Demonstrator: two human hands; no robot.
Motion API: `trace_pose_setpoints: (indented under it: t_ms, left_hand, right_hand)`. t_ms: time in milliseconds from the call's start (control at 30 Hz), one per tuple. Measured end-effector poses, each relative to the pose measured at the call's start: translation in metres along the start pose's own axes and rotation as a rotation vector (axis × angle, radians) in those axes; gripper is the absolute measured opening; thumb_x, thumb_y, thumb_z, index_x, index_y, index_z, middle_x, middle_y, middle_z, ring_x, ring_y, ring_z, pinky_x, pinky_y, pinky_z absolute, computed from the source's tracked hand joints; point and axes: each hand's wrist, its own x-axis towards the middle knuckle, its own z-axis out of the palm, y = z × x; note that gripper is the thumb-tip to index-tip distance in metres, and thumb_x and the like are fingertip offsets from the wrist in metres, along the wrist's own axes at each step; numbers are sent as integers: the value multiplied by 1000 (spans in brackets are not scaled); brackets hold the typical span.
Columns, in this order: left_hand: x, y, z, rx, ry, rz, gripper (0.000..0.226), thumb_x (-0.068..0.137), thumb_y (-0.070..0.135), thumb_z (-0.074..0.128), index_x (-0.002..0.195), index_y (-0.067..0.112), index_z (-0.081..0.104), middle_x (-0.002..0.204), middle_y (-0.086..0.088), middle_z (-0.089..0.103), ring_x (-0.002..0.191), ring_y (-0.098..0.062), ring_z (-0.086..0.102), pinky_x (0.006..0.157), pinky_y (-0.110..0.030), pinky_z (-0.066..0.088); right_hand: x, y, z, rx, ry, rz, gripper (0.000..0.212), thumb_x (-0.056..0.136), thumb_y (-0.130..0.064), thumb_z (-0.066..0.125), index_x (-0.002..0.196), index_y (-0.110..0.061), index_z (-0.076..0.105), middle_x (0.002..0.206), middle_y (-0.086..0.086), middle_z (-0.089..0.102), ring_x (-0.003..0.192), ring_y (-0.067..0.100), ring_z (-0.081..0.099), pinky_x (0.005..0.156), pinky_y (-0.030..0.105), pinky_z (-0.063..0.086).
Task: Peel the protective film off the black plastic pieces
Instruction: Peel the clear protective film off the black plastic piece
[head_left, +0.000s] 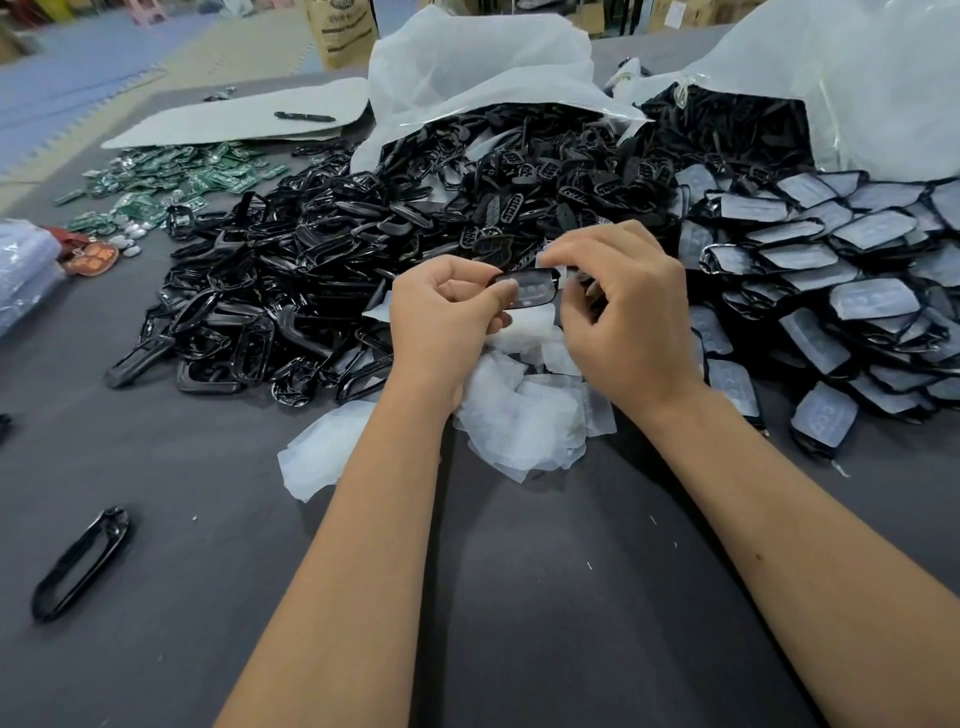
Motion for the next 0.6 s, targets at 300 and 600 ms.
trace_pose_setpoints:
  t_ms: [300, 600]
  left_hand:
    - [0, -1, -4, 84, -90, 45, 11, 86, -1, 81, 88, 5, 72, 67, -9, 67, 51, -14, 61, 53, -24, 51]
    - [-4, 1, -1, 368, -51, 113, 17, 83, 10, 85, 82, 20, 71, 65, 6, 63, 68, -30, 70, 72, -48, 61]
  right_hand:
    - [-3, 12, 6, -53, -157, 26, 45, 77, -35, 90, 113, -11, 78, 99, 0, 67, 102, 21, 51, 91, 23, 39]
    - [-1, 2, -3, -164, -289, -6, 40, 86, -39, 81, 112, -10, 75, 105, 0, 62, 108, 23, 48, 93, 36, 42]
